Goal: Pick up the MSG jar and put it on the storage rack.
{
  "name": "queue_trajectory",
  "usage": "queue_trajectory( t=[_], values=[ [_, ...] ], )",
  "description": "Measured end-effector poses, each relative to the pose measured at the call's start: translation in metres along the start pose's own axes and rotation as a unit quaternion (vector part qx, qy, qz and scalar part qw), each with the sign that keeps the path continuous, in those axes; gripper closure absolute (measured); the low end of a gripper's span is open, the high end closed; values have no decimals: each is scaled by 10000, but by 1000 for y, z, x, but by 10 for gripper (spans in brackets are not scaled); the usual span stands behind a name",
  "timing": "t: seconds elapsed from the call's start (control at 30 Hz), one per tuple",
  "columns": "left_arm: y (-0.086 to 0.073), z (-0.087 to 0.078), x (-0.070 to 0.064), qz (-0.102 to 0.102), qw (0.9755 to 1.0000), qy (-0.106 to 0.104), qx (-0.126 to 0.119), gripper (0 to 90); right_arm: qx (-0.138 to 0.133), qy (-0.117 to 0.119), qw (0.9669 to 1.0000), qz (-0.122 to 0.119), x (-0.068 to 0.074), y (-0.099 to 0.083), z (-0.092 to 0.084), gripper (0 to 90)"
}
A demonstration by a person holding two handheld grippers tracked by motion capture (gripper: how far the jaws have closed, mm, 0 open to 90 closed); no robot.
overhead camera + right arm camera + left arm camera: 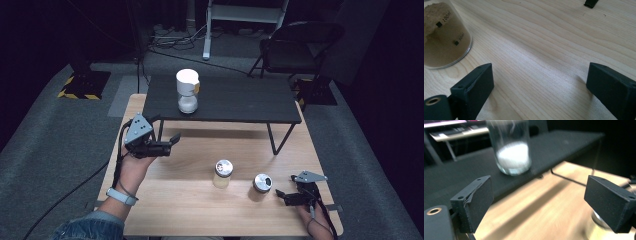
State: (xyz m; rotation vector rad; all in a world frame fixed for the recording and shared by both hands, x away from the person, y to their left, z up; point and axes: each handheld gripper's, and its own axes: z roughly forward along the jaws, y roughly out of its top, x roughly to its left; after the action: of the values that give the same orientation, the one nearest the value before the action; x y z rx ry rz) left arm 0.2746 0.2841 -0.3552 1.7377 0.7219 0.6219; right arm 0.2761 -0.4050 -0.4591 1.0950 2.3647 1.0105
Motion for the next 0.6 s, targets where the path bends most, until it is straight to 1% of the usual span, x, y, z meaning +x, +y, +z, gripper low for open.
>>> queue_trajectory(
  t=[0.1,0.17,0.23,0.27,0.47,0.6],
  values=[
    [-14,1,-1,-43,9998,-48,202,91,0,0,10000,1,0,0,0,71],
    [-24,1,-3,-58,9995,-34,301,92,0,0,10000,0,0,0,0,71],
    [-32,2,-3,-108,9989,-7,454,92,-1,-1,10000,0,0,0,0,72],
    [-36,2,-3,-152,9987,-10,479,91,0,0,10000,1,0,0,0,71],
    [-58,0,-8,-127,9980,-7,626,87,0,0,10000,1,0,0,0,71],
    [-70,-2,-10,-216,9974,-14,684,87,0,0,10000,2,0,0,0,71]
  ],
)
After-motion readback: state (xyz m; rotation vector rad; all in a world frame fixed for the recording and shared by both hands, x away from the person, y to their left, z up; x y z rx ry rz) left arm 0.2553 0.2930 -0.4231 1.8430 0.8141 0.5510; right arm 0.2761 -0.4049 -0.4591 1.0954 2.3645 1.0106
